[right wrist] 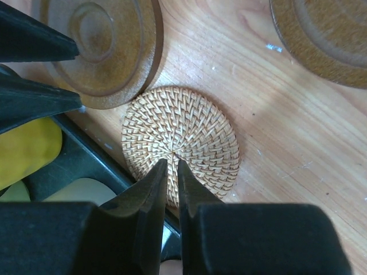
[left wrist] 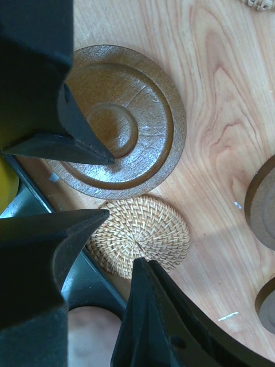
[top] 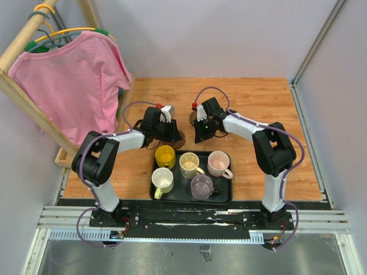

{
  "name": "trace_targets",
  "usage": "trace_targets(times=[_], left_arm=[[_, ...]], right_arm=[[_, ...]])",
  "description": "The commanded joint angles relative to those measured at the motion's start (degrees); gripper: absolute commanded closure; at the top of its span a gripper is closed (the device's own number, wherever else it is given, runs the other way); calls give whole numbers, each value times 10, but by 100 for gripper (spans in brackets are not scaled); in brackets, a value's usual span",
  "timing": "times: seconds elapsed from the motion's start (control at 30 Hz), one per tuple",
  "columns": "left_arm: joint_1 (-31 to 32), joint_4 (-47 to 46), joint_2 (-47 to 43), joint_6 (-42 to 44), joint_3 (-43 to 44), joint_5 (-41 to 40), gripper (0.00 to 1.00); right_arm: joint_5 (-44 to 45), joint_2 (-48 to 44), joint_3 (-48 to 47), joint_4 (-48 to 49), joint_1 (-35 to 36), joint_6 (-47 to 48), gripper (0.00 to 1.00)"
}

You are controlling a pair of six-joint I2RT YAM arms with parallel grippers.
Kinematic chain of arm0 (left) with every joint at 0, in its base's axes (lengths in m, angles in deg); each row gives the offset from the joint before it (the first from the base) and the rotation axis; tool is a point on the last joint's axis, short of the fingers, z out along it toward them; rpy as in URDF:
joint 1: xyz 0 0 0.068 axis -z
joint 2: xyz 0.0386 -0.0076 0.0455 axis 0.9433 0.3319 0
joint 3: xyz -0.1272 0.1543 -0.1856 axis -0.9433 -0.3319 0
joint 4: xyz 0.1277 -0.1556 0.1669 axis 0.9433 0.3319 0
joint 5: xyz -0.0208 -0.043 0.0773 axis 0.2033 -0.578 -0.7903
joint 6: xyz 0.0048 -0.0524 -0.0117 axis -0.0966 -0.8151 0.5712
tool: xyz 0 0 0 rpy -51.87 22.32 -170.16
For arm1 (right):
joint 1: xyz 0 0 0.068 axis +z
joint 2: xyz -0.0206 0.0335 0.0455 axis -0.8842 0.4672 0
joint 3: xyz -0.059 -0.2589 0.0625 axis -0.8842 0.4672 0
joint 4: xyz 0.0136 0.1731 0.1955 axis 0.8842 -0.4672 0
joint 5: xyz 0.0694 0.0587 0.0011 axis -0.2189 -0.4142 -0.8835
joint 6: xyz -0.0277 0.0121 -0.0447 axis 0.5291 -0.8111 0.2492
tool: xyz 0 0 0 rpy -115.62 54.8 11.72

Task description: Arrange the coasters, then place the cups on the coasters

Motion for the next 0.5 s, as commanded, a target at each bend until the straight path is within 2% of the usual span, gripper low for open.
trace_targets(times=[0.0, 0.17, 0.47], left_arm=[[4, 5, 17, 1, 7, 6, 60], [3, 33, 23, -2, 4, -6, 59], [0, 87, 18, 15, 4, -104, 58]], right_arm=[[-11, 21, 0, -10, 11, -13, 86], [-5, 41, 9, -24, 10, -14, 86], [102, 38, 21, -83, -20, -20, 89]])
